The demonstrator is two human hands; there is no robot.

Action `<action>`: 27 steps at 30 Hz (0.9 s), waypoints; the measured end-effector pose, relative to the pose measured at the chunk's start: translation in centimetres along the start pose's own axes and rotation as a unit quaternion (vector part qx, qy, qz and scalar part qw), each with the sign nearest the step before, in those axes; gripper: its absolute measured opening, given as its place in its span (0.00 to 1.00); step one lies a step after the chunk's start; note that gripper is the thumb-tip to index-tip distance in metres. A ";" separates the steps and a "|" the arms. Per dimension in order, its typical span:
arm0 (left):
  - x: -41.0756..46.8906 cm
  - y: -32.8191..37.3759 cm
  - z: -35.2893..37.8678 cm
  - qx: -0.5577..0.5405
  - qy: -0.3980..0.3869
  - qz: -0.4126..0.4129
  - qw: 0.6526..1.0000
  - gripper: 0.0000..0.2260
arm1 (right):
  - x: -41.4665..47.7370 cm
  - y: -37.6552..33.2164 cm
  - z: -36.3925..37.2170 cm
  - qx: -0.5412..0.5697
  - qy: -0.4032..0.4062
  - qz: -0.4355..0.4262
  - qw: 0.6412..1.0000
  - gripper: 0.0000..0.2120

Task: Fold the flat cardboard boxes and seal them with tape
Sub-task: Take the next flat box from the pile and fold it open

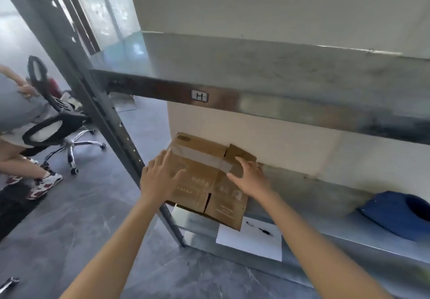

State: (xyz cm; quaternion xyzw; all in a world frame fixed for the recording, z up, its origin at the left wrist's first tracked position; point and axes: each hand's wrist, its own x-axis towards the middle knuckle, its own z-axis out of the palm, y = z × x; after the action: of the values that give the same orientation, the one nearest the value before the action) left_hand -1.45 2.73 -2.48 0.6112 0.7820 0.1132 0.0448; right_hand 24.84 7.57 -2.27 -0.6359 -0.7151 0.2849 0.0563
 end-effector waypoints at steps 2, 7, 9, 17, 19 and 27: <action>1.3 -1.0 0.4 -0.011 -0.018 0.021 1.000 0.35 | -0.5 -0.5 1.3 0.029 0.009 0.033 0.999 0.34; 3.1 -2.3 1.7 -0.040 -0.068 0.046 0.996 0.38 | -1.0 -1.8 3.9 0.061 0.004 0.110 0.992 0.39; 3.4 -2.6 2.1 -0.048 -0.072 0.047 0.995 0.39 | -0.7 -2.3 4.7 0.061 -0.002 0.142 0.988 0.42; 3.9 -3.1 2.2 -0.129 -0.088 0.038 0.987 0.40 | 0.1 -3.0 6.4 0.135 0.018 0.226 0.965 0.53; 3.7 -2.6 1.7 -0.149 -0.072 0.044 0.985 0.40 | -0.3 -2.7 6.2 0.176 0.031 0.224 0.958 0.54; 1.7 3.3 -0.5 -0.252 -0.086 0.083 0.960 0.43 | -5.7 1.2 0.1 0.407 0.084 0.108 0.903 0.57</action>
State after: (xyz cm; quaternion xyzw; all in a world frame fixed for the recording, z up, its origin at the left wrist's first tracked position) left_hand 1.11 5.03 -1.14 0.6500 0.6680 0.2572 0.2552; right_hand 26.88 2.24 -1.29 -0.6526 -0.4562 0.5013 0.3385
